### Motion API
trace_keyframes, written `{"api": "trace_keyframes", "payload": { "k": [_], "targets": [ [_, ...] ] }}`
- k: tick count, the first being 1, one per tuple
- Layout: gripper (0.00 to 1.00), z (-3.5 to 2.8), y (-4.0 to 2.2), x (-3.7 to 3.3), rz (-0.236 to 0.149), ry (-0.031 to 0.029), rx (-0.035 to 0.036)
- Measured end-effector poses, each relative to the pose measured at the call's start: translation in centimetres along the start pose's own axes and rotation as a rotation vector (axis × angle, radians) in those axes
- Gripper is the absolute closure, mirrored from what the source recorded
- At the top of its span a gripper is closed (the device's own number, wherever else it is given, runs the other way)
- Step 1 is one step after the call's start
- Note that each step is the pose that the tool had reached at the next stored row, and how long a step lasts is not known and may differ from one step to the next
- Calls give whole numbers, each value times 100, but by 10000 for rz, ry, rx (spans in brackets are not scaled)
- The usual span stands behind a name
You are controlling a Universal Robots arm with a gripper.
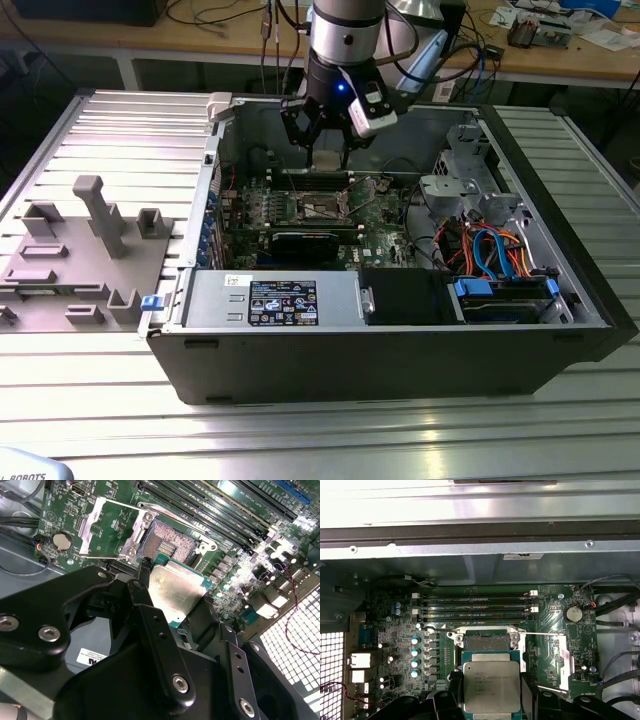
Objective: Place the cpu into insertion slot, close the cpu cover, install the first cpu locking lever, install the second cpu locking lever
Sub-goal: 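Place the cpu into insertion slot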
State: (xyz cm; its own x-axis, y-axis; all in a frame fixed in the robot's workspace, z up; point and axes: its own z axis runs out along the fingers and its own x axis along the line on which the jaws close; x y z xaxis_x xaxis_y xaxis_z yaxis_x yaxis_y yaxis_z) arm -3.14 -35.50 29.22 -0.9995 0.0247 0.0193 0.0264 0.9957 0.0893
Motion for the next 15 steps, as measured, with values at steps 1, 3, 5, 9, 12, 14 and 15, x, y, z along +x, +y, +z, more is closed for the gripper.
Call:
{"api": "trace_keyframes", "payload": {
  "k": [1,3,5,9,12,14,15],
  "targets": [
    [45,7,-1,0,0,0,-1],
    [45,30,-3,0,0,0,-1],
    [45,44,-4,-1,1,0,0],
    [45,46,-4,-1,1,0,0],
    [45,47,-4,-1,7,0,0],
    [45,47,-4,-1,63,-5,-2],
    [45,47,-4,-1,86,-8,-2]
  ]
}}
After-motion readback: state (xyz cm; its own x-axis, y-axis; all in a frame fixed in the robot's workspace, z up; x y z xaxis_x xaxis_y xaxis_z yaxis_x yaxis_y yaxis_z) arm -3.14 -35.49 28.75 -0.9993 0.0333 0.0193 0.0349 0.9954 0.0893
